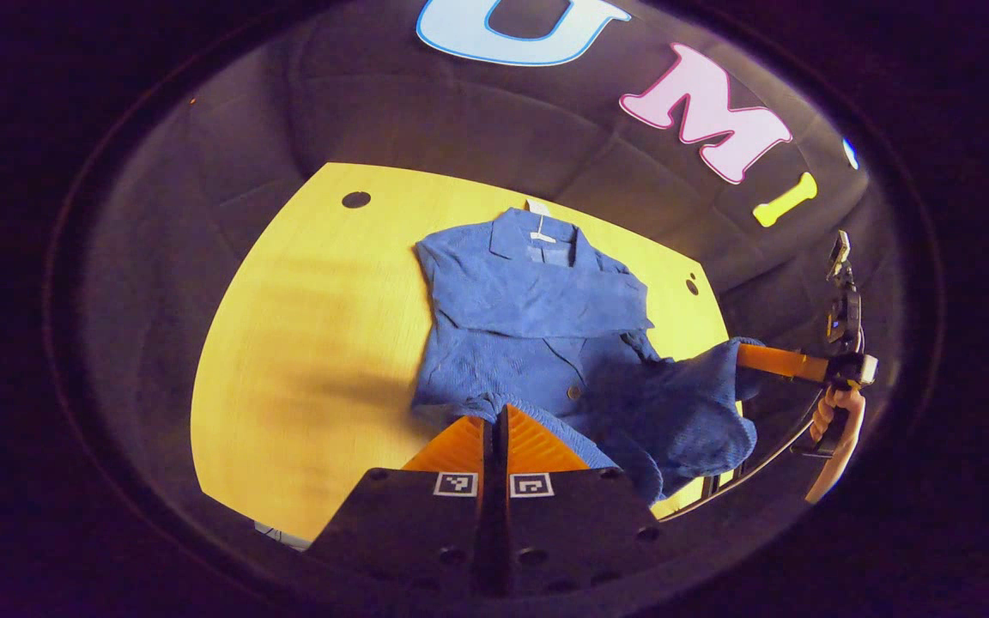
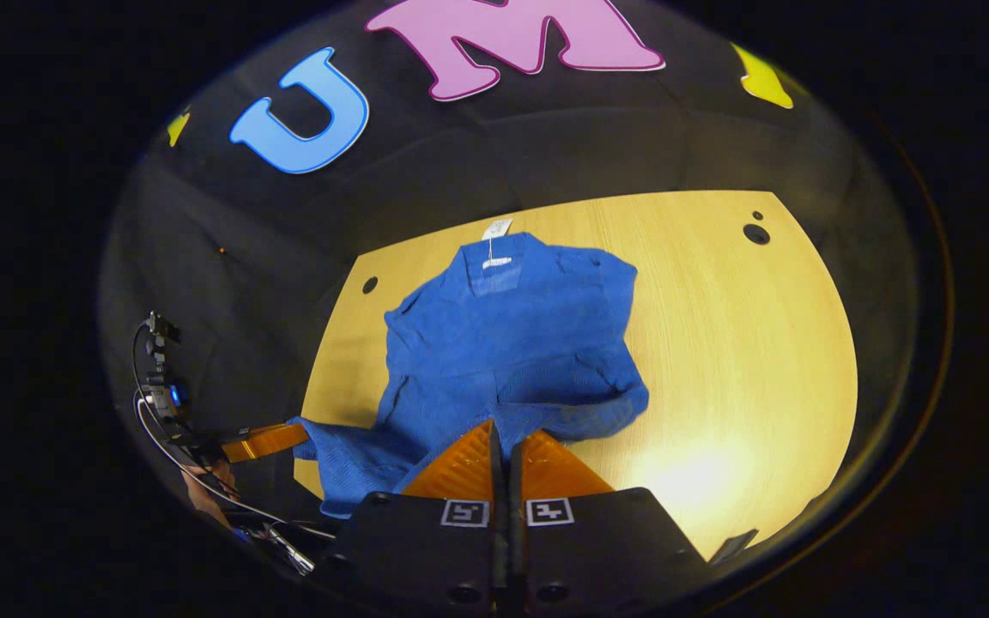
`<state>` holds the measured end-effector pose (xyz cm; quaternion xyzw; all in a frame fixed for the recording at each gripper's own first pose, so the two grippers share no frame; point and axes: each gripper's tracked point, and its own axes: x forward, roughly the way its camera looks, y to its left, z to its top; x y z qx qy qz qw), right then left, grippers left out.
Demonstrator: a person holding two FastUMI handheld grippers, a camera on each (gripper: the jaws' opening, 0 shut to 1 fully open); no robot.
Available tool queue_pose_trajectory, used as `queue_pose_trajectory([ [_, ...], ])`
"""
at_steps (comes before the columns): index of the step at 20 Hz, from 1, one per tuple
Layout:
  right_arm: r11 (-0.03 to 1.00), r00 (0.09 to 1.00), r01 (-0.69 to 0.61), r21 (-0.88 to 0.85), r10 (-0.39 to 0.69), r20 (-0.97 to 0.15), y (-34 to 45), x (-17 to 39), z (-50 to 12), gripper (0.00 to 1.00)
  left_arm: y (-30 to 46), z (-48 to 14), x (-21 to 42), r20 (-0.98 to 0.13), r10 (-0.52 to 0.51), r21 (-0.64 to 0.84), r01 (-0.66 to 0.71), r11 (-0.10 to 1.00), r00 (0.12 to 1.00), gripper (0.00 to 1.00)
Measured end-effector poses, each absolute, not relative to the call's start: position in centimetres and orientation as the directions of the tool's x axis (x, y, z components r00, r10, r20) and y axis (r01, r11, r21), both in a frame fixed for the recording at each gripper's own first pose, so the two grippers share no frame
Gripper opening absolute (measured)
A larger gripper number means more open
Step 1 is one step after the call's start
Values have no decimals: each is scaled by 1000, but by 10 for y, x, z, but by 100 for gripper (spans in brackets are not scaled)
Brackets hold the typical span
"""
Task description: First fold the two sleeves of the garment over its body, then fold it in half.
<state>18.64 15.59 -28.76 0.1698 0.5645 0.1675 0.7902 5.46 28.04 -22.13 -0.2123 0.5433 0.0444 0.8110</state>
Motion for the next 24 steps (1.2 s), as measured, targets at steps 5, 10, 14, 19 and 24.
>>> queue_pose_trajectory([
  [5, 887, 268, -71, 457, 458, -847, 147, 278, -348, 1, 313, -239, 126, -921, -113, -277, -424, 862, 372, 0],
  [10, 886, 282, 29, 463, 437, -854, 144, 352, -400, 1, 345, -281, 194, -950, -78, -209, -432, 877, 302, 0],
  [14, 891, 256, 84, 447, 414, -874, 144, 375, -442, 1, 366, -309, 231, -963, -50, -159, -408, 899, 266, 0],
  [19, 883, 307, 123, 453, 401, -863, 132, 397, -451, 1, 372, -315, 269, -934, -111, -251, -401, 881, 341, 0],
  [24, 906, 271, 142, 399, 352, -896, 122, 400, -489, 1, 385, -343, 275, -951, -93, -228, -463, 857, 296, 0],
])
